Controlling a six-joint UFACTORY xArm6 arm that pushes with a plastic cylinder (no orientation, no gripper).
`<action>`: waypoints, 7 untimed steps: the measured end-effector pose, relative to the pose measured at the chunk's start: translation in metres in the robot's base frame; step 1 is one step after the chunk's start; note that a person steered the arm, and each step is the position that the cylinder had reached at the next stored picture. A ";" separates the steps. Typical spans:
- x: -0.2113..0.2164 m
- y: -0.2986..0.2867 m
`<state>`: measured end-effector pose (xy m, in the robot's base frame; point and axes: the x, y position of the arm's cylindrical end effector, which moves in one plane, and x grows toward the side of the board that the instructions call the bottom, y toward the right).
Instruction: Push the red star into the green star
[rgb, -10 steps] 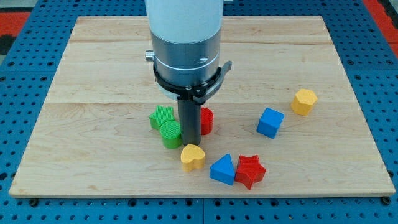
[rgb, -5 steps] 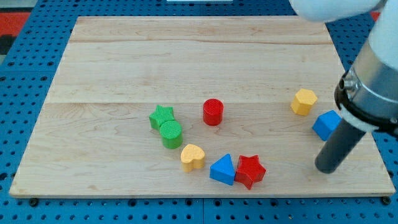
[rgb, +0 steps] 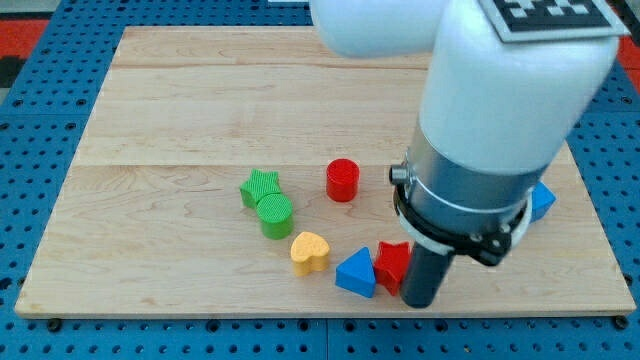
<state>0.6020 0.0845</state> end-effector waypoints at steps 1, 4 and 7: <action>-0.024 -0.003; -0.074 -0.021; -0.067 -0.070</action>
<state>0.5346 0.0141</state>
